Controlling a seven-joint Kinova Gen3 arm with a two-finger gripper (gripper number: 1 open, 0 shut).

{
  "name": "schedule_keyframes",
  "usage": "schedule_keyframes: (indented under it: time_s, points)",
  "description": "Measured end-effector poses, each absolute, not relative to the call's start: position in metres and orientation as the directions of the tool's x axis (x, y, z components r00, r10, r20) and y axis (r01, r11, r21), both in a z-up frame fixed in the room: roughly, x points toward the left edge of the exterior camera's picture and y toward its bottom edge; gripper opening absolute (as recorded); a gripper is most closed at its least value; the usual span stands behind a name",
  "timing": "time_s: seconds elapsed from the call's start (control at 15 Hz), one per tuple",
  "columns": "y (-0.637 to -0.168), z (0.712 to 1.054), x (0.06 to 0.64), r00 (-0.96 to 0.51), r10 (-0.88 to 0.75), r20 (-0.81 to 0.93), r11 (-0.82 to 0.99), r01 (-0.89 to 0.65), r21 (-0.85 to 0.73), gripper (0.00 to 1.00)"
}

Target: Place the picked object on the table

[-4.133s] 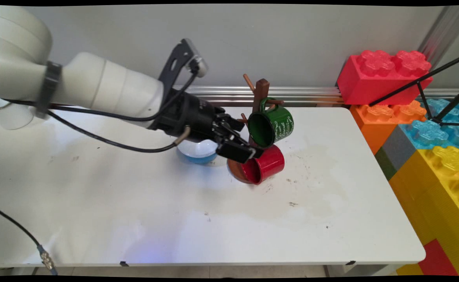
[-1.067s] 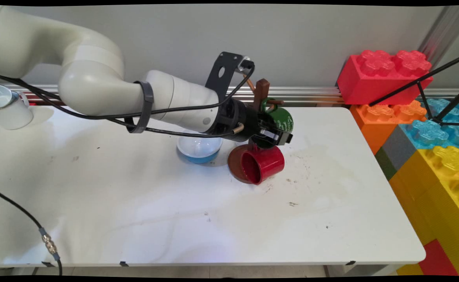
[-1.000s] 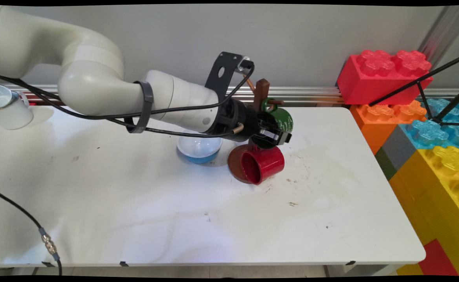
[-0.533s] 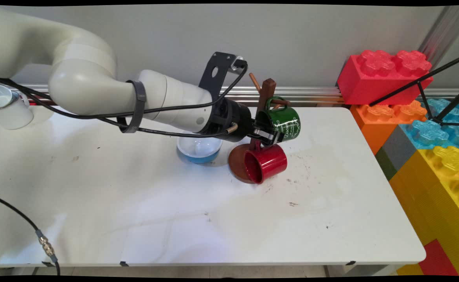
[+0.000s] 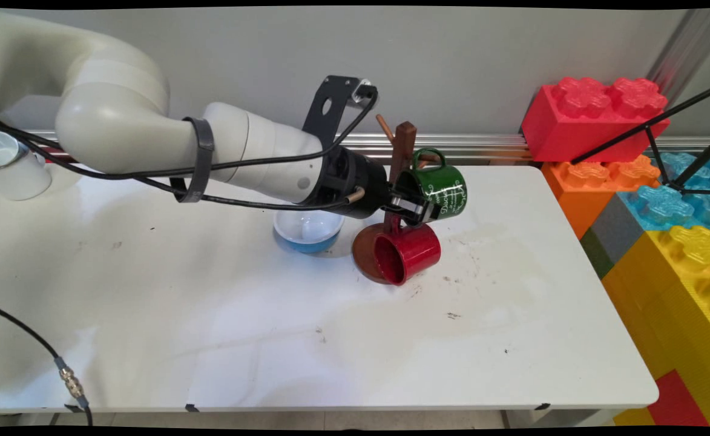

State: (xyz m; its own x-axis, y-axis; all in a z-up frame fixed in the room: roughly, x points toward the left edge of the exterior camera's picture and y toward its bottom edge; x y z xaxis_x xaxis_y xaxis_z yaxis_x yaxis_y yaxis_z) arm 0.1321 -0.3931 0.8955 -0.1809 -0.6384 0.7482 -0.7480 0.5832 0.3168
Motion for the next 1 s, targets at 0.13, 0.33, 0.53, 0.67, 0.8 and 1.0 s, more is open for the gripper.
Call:
schedule_keyframes:
  time_s: [0.13, 0.33, 0.53, 0.67, 0.8, 1.0]
  points:
    - [-0.393, 0.901, 0.13, -0.174, -0.633, 0.754, 0.589, -0.741, 0.323, 0.0]
    - [-0.392, 0.906, 0.128, -0.167, -0.627, 0.761, 0.595, -0.733, 0.329, 0.0]
    - [-0.389, 0.914, 0.124, -0.162, -0.622, 0.766, 0.607, -0.717, 0.341, 0.0]
    - [-0.385, 0.918, 0.122, -0.161, -0.621, 0.767, 0.615, -0.707, 0.349, 0.0]
    - [-0.38, 0.922, 0.119, -0.162, -0.622, 0.766, 0.624, -0.694, 0.36, 0.0]
    - [-0.369, 0.928, 0.115, -0.168, -0.631, 0.758, 0.634, -0.675, 0.378, 0.0]
